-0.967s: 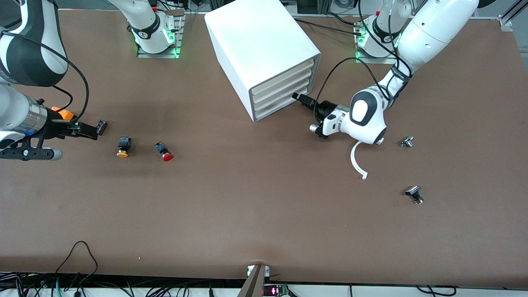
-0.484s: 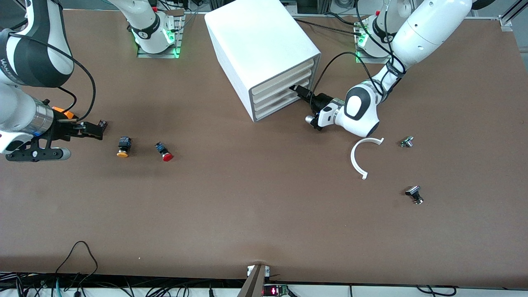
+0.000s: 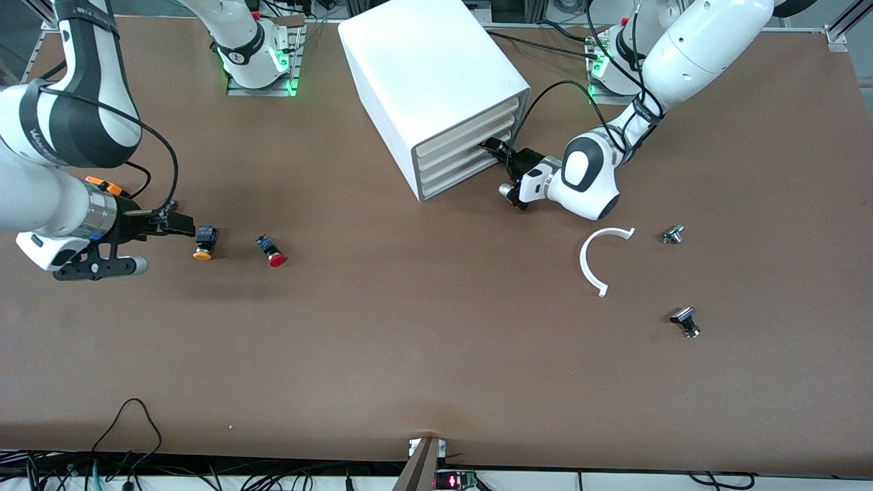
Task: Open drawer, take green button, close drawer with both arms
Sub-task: 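Grasp the drawer handle with the left gripper and pull it open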
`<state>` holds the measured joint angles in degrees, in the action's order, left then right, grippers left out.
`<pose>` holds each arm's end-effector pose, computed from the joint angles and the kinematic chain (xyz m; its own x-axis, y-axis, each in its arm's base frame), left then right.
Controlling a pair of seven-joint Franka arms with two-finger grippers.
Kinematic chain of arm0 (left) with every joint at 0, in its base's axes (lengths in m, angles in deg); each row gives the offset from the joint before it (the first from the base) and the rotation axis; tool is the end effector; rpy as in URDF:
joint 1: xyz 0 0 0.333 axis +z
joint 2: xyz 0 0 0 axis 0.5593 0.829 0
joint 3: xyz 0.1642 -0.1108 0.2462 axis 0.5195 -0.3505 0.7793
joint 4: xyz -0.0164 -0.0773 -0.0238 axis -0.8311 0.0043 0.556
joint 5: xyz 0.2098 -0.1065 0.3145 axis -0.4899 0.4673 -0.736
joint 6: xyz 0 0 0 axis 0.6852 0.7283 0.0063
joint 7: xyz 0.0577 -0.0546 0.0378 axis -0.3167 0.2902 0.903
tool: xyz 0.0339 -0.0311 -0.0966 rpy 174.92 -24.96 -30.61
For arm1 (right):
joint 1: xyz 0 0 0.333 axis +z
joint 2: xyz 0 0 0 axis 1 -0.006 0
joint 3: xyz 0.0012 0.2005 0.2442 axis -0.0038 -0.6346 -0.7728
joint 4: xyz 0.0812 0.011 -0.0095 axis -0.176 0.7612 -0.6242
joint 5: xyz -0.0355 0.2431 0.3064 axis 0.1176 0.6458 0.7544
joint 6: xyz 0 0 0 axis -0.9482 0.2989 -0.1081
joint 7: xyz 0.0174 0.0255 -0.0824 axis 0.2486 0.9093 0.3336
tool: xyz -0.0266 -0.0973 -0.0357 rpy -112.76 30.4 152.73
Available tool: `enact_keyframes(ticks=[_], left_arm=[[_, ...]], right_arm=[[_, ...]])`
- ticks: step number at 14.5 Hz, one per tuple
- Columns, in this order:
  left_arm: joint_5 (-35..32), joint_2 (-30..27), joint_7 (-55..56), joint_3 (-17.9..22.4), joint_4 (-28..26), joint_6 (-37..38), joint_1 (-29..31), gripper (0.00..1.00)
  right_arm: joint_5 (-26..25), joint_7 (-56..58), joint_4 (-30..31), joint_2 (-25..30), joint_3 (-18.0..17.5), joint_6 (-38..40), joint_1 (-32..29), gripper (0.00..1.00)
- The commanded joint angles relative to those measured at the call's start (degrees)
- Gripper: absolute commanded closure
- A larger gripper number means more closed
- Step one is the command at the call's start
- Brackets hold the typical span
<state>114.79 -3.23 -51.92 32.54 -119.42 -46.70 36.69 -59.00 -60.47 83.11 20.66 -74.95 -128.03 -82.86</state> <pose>0.3905 -0.2873 0.1286 0.7886 -0.5072 -0.3477 0.0973 -0.4553 0.8850 0.6366 0.0352 0.4420 0.9805 0.0913 -0.1738 0.0851 -0.9954 -0.0429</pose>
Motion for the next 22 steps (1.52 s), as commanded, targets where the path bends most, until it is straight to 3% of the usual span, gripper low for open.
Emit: enact_keyframes(ticks=[1, 5, 10, 14, 15, 16, 20, 22], left_arm=[[1.7, 0.9, -2.0, -0.7, -0.7, -0.6, 0.8, 1.00], [0.9, 0.8, -1.8, 0.5, 1.7, -0.4, 3.5, 1.00], [0.6, 0.9, -1.4, 9.1, 11.1, -0.8, 3.8, 1.00], [0.5, 0.7, -1.5, 10.7, 13.1, -0.8, 4.2, 1.00], [0.6, 0.5, -1.5, 10.7, 13.1, -0.8, 4.3, 0.55], [0.7, 0.3, -1.9, 10.7, 13.0, -0.6, 4.4, 0.04], [0.6, -5.1, -0.4, 11.0, 12.4, -0.9, 5.0, 0.00], [-1.6, -9.5, -0.5, 12.8, 12.2, -3.1, 5.0, 0.00]], right_arm=[[0.5, 1.3, -1.5, -1.9, 0.4, 0.4, 0.0, 0.00], [0.8, 1.3, -1.5, -2.5, 0.3, -1.0, 0.1, 0.00], [1.3, 6.9, -1.5, -3.7, 0.2, -3.8, 0.1, 0.00], [5.6, 12.3, -1.7, -5.8, 0.2, -5.5, 0.4, 0.00], [5.4, 12.9, -1.8, -6.1, 0.2, -6.1, 1.3, 0.00], [4.9, 13.2, -2.3, -6.2, 0.2, -6.9, 2.6, 0.00], [5.6, 13.0, -8.3, -9.7, 0.1, -6.6, 3.4, 0.00], [5.9, 14.8, -10.5, -10.9, -3.1, -7.1, 3.4, 0.00]])
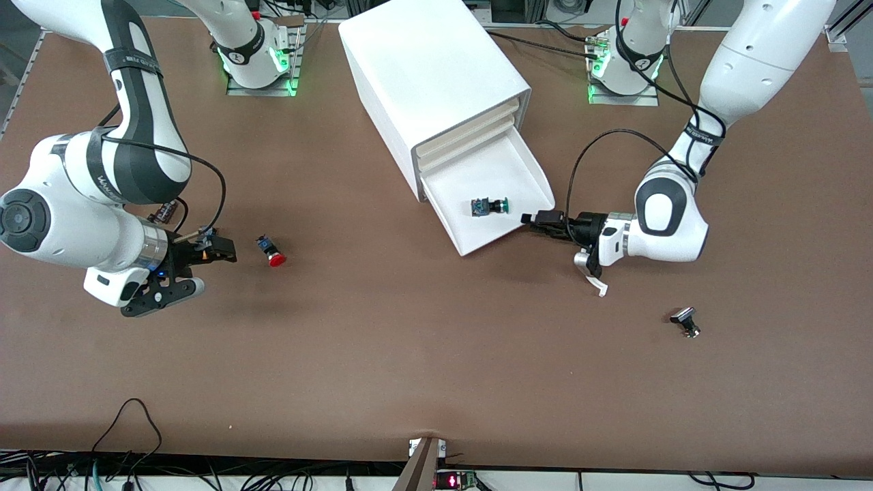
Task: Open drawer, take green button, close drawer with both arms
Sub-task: 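Release the drawer with the left gripper while the right gripper reaches in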
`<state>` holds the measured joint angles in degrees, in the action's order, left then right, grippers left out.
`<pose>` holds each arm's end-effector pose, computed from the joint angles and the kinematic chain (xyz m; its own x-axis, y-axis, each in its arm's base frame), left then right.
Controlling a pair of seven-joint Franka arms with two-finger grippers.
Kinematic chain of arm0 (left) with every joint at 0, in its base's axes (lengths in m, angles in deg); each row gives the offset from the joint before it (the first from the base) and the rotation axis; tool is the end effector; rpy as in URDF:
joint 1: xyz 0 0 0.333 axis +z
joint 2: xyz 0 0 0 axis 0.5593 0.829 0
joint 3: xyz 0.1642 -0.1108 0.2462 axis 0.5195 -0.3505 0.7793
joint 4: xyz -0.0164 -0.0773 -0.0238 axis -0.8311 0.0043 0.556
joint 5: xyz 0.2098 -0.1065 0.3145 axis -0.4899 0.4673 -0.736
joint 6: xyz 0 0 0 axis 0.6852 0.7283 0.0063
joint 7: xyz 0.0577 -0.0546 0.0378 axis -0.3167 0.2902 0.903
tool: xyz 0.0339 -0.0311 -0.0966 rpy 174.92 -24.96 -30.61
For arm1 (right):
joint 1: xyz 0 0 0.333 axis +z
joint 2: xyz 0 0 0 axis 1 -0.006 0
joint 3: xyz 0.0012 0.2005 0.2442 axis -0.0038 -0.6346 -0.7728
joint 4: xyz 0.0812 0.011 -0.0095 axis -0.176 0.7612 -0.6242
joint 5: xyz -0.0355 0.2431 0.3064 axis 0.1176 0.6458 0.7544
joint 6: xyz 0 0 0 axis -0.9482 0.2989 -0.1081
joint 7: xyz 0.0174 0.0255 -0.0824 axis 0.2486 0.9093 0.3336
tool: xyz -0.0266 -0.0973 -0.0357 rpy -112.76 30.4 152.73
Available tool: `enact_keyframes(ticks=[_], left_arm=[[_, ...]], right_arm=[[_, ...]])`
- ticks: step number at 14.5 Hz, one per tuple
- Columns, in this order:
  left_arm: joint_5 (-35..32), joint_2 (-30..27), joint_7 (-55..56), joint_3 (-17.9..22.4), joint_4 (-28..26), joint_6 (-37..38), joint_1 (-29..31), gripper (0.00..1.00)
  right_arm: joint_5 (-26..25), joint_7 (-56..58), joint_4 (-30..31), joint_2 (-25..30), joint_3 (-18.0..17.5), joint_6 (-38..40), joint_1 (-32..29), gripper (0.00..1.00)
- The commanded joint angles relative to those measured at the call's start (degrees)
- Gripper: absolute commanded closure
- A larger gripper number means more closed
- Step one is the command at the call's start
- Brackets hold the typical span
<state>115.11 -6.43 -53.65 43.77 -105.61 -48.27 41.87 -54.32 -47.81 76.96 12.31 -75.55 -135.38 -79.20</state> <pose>0.5608 -0.1556 0.1912 0.9728 -0.2143 -0.0884 -0.0293 -0.4921 0.8700 0.6775 0.0952 0.4050 0.9337 0.3535 -0.0565 0.3450 -0.9307 -0.1218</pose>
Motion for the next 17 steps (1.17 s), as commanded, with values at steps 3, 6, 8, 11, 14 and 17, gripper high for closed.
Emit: enact_keyframes(ticks=[3, 6, 8, 11, 14, 17], left_arm=[[-20.5, -15.4, 1.3, 1.5, -1.4, -8.0, -0.1, 0.00], [-31.2, -22.8, 1.3, 4.9, -1.0, -8.1, 0.0, 0.00], [-36.0, -27.3, 1.0, 6.7, 0.1, -7.3, 0.7, 0.00], [-49.2, -33.5, 1.6, 8.9, 5.3, 5.0, 0.7, 0.00], [-57.2, -37.6, 10.5, 10.6, 9.2, 15.2, 0.7, 0.00], [-62.2, -40.6, 25.2, 10.9, 9.6, 18.8, 0.4, 0.00]], right_arm=[[1.4, 5.5, -8.3, -5.4, -8.3, 0.2, -0.3, 0.00], [1.3, 5.9, -10.8, -7.4, -13.2, -0.2, -0.2, 0.00], [0.9, 6.1, -13.0, -9.4, -16.0, 0.4, 0.5, 0.00], [0.7, 7.0, -13.1, -10.5, -20.3, 0.4, 3.2, 0.00], [0.0, 7.5, -13.7, -10.8, -20.2, -0.6, 9.2, 0.00], [-1.6, 7.8, -15.8, -10.9, -20.0, -1.1, 14.3, 0.00]])
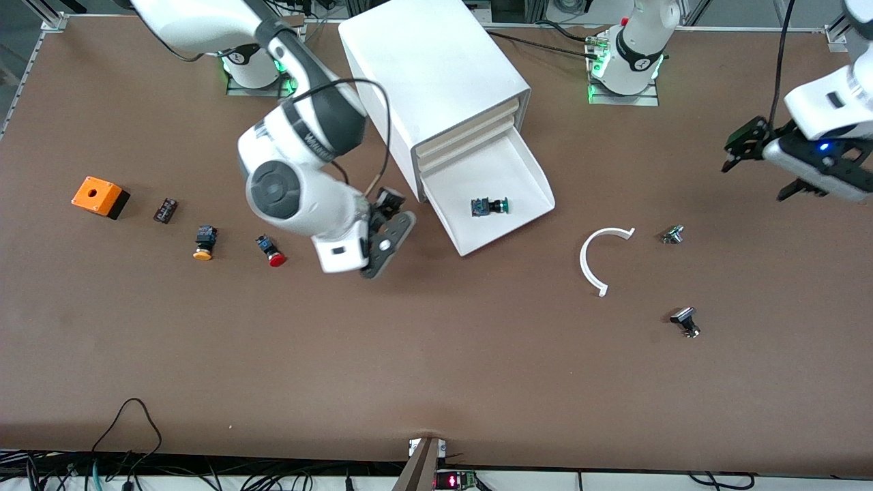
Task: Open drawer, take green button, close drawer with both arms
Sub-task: 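Release the drawer with the left gripper while the right gripper reaches in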
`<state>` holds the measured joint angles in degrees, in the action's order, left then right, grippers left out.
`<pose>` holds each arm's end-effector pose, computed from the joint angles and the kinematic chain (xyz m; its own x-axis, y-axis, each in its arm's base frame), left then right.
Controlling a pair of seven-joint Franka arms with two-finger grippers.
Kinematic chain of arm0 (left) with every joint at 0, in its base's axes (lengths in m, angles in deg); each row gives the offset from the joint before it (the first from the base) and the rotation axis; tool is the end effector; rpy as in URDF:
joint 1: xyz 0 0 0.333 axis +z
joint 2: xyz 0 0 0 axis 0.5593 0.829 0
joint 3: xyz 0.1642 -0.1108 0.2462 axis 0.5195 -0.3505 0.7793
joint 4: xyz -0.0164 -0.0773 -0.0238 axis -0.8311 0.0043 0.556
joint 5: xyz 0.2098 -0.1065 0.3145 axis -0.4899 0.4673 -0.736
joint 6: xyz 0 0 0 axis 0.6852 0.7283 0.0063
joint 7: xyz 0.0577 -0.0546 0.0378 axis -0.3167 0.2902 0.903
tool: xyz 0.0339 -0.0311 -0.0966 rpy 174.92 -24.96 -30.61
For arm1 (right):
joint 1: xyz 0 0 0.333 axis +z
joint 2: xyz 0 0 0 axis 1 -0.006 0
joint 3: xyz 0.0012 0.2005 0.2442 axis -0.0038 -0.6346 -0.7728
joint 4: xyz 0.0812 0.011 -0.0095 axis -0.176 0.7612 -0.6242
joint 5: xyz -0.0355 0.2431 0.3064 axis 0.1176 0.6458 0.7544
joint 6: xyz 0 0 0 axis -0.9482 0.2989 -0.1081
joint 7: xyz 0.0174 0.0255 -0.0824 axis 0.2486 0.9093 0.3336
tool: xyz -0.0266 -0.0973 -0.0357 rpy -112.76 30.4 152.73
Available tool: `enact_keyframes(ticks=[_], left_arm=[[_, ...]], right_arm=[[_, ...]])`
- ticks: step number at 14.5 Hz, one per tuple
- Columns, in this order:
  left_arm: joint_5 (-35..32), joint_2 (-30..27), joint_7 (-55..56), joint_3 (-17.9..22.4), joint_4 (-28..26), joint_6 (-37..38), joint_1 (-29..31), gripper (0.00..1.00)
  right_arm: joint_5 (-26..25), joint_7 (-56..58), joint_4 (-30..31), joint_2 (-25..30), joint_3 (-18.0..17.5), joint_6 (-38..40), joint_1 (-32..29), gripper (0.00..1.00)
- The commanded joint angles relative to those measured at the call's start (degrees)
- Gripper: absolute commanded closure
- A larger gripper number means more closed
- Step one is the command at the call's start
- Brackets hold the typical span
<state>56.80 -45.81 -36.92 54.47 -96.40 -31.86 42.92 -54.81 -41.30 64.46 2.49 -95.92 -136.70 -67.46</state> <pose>0.5286 0.0022 0.5910 0.9102 -0.4112 0.0494 -0.4106 -0.9115 -0.0220 0.5972 0.4222 0.4031 0.5691 0.8153 0.1065 0.8052 -0.5263 -0.2733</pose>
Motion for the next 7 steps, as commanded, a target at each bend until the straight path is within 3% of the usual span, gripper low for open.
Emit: enact_keyframes(ticks=[1, 4, 7], left_arm=[[-3.9, -1.9, 13.7, 0.4, 0.4, 3.4, -0.7, 0.00], [-4.0, -2.9, 28.0, 0.7, 0.6, 3.8, -1.0, 0.00], [-3.7, -2.1, 29.7, 1.6, 3.3, 6.1, -1.3, 0.00]], right_arm=[[-1.4, 2.3, -3.6, -1.5, 0.4, -0.8, 3.4, 0.00], [-1.6, 11.8, -3.7, -1.7, 1.7, -2.0, 4.2, 0.00], [-2.1, 14.9, -5.7, -2.0, 1.8, -1.5, 6.9, 0.00]])
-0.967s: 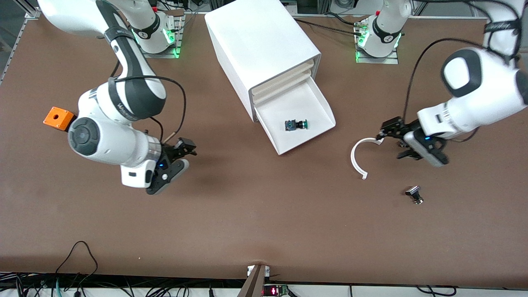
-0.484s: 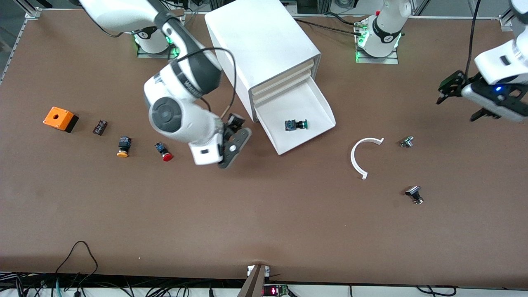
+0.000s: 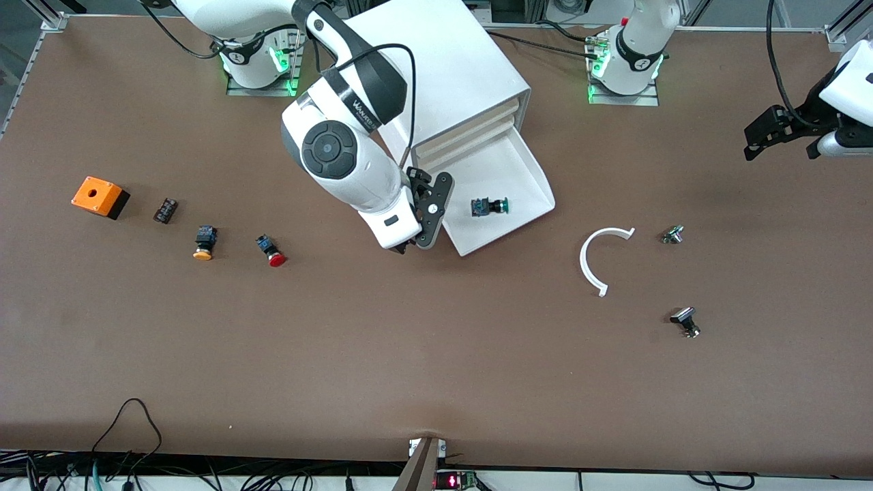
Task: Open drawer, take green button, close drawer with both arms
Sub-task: 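Release the drawer with the left gripper while the right gripper reaches in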
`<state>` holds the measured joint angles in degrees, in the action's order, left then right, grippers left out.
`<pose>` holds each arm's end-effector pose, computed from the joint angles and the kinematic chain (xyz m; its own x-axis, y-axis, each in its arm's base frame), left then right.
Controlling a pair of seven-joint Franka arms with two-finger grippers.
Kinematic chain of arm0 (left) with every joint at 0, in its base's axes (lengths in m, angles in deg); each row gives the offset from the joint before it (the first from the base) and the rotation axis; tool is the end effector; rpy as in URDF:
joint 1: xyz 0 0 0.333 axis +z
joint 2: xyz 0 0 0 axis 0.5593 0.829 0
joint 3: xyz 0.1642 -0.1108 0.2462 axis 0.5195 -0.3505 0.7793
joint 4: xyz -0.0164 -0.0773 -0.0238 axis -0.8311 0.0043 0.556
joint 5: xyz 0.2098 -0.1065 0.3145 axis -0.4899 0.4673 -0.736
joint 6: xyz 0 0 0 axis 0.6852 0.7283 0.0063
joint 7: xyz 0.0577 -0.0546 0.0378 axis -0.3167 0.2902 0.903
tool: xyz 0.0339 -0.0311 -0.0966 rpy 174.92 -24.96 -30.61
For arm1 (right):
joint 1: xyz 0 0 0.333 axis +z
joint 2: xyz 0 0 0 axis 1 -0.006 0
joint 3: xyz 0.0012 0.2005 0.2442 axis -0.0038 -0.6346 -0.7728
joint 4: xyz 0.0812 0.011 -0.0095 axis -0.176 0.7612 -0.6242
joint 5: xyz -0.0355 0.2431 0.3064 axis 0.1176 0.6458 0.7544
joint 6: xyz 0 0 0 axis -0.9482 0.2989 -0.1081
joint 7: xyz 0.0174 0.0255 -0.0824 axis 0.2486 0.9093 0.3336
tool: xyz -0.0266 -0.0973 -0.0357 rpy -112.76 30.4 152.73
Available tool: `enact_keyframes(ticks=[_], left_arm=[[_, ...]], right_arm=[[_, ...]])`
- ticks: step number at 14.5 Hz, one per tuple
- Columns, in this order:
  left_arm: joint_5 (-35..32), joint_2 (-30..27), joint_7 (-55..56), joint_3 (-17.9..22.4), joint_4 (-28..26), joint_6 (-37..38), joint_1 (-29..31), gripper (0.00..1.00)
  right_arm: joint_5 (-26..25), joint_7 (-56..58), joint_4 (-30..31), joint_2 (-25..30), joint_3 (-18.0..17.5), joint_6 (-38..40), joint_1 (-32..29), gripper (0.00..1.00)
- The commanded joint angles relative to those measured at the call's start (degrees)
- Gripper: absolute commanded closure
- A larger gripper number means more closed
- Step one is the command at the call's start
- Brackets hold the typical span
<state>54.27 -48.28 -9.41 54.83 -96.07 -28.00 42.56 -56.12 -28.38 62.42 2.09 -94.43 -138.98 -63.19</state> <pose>0.5105 0.0048 0.6099 0.9980 0.0514 0.0370 0.0530 -0.9975 -0.0462 0.5839 0.4560 0.4156 0.3215 0.9258 0.1987 0.9409 -0.2888 -0.1771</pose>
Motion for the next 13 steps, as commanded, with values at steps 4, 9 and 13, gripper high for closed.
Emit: enact_keyframes(ticks=[4, 9, 13], left_arm=[[-1.1, 2.0, 2.4, 1.1, 4.4, 5.0, -0.5, 0.00], [-1.2, 3.2, 2.4, 1.6, 4.9, 1.4, -0.1, 0.00], [2.8, 5.4, 2.4, 1.6, 5.1, -0.9, 1.7, 0.00]], right_arm=[[-6.0, 3.7, -4.0, -3.6, 3.7, 1.2, 11.4, 0.00], [-6.0, 3.0, -4.1, -5.6, 7.0, 0.2, 18.0, 0.00], [-6.0, 2.8, -4.1, -8.0, 7.8, -3.3, 19.2, 0.00]])
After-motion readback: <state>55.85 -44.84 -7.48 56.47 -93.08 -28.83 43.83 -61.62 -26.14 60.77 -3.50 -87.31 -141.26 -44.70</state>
